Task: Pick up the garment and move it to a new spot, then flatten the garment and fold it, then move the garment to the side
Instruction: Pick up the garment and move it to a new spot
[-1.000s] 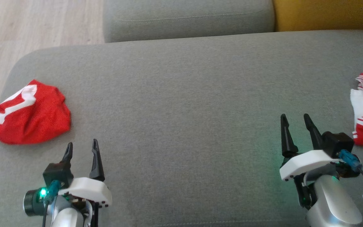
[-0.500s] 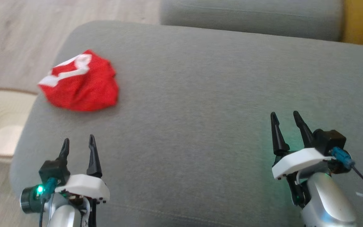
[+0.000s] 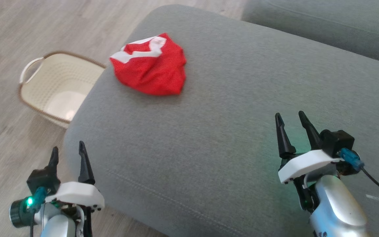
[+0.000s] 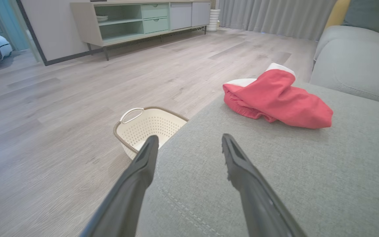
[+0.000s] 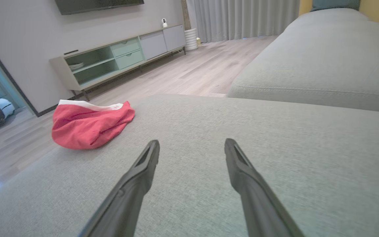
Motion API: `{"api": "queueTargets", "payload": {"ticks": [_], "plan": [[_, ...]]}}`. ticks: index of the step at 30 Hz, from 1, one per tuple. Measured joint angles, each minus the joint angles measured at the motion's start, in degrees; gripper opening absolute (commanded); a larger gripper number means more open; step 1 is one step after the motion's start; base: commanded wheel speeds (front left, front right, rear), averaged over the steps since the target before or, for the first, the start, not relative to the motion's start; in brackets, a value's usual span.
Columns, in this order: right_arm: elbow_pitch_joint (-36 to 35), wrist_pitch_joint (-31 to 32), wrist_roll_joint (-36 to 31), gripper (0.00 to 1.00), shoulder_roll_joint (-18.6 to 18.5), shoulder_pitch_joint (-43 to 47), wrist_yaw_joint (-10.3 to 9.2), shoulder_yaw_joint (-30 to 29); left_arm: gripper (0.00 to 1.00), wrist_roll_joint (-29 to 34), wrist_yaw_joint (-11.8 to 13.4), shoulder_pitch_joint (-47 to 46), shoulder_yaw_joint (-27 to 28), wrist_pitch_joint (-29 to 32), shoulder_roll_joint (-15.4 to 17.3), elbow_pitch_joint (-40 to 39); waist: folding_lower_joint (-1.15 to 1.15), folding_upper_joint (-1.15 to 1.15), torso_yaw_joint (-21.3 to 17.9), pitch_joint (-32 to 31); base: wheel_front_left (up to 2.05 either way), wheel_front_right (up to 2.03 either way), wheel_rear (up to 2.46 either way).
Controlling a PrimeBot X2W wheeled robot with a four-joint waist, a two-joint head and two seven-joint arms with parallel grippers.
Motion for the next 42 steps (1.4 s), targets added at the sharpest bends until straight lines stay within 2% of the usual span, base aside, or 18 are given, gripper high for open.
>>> {"api": "queueTargets", "payload": {"ticks": [7, 14, 23, 28, 33, 39, 42], "plan": [[0.48, 0.0, 0.0, 1.0, 0.0, -0.24, 0.0, 1.13, 1.0, -0.82, 0.05, 0.41, 1.69, 0.0, -0.05, 0.07, 0.0, 0.0, 3.91, 0.86, 0.0, 0.0, 0.0], [0.99, 0.0, -0.01, 1.0, -0.01, -1.38, 0.0, 1.99, 1.0, -2.08, -0.09, 0.39, 2.03, 0.0, -0.1, 0.56, 0.0, 0.0, 3.3, 1.64, 0.0, 0.0, 0.0], [0.33, 0.0, -1.25, 1.0, -0.08, -3.44, 0.0, 3.6, 1.0, -3.83, -3.97, -4.83, 4.82, 0.0, -0.36, 4.79, 0.0, 0.0, -0.65, 4.83, 0.0, 0.0, 0.0], [-1.14, 0.02, -2.94, 1.0, -0.12, -6.5, 0.0, 4.41, 1.0, -3.74, -8.9, -15.47, 7.19, 0.0, -0.12, 10.35, 0.0, 0.0, -3.99, 8.78, 0.0, 0.0, 0.0], [-3.53, 0.57, -4.34, 1.0, -0.23, -8.26, 0.0, 4.44, 1.0, -3.72, -11.98, -24.01, 7.93, 0.0, 1.49, 15.55, 0.0, 0.0, -7.01, 12.3, 0.0, 0.0, 0.0], [-6.52, 1.69, -5.16, 1.0, -0.43, -8.86, 0.0, 4.22, 1.0, -4.44, -14.0, -31.95, 8.67, -0.08, 3.97, 23.23, 0.0, 0.0, -10.77, 16.03, 0.0, 0.0, 0.0], [-7.65, 2.19, -5.6, 1.0, -0.44, -9.62, 0.0, 3.99, 1.0, -5.54, -14.21, -35.43, 8.24, -0.09, 5.3, 27.73, 0.01, 0.0, -12.49, 17.63, 0.0, 0.0, 0.0]]}}
